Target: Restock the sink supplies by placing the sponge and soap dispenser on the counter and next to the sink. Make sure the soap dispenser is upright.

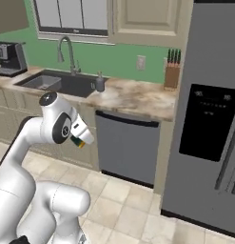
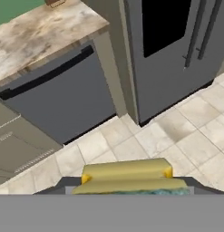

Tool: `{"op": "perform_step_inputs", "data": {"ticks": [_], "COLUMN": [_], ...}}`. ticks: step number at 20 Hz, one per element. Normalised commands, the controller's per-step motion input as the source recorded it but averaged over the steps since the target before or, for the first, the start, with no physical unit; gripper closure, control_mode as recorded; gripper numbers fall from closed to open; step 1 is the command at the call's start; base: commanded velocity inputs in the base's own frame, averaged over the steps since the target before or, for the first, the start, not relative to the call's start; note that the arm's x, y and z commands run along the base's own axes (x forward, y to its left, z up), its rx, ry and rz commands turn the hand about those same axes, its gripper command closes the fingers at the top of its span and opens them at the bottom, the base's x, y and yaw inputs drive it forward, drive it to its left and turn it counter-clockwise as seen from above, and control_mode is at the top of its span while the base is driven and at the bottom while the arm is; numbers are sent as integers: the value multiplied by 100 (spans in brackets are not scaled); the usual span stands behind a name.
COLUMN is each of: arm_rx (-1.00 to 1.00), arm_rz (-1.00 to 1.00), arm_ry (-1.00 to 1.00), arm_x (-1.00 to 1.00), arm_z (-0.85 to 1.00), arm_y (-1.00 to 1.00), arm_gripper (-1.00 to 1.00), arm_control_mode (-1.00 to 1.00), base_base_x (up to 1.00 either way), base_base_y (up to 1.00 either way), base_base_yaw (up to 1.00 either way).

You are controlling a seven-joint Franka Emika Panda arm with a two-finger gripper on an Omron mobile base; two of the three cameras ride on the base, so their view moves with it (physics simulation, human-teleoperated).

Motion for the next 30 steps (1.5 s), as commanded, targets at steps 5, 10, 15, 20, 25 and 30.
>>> {"op": "perform_step_inputs", "data": {"ticks": [5, 10, 15, 20, 25, 30], "arm_rx": [0, 0, 0, 0, -1, -1], "arm_rz": [0, 0, 0, 0, 0, 0], "arm_ry": [0, 0, 0, 0, 3, 37], "arm_x": [0, 0, 0, 0, 0, 75], "arm_z": [0, 0, 0, 0, -13, -65], "arm_y": [0, 0, 0, 0, 4, 33], "arm_gripper": [100, 100, 100, 100, 100, 100], "arm_control_mode": [100, 100, 100, 100, -100, -100], "base_base_x": [100, 100, 95, 38, 0, 0], "base_base_y": [70, 42, 10, 0, 1, 0], "base_base_yaw": [0, 0, 0, 0, 0, 0]}}
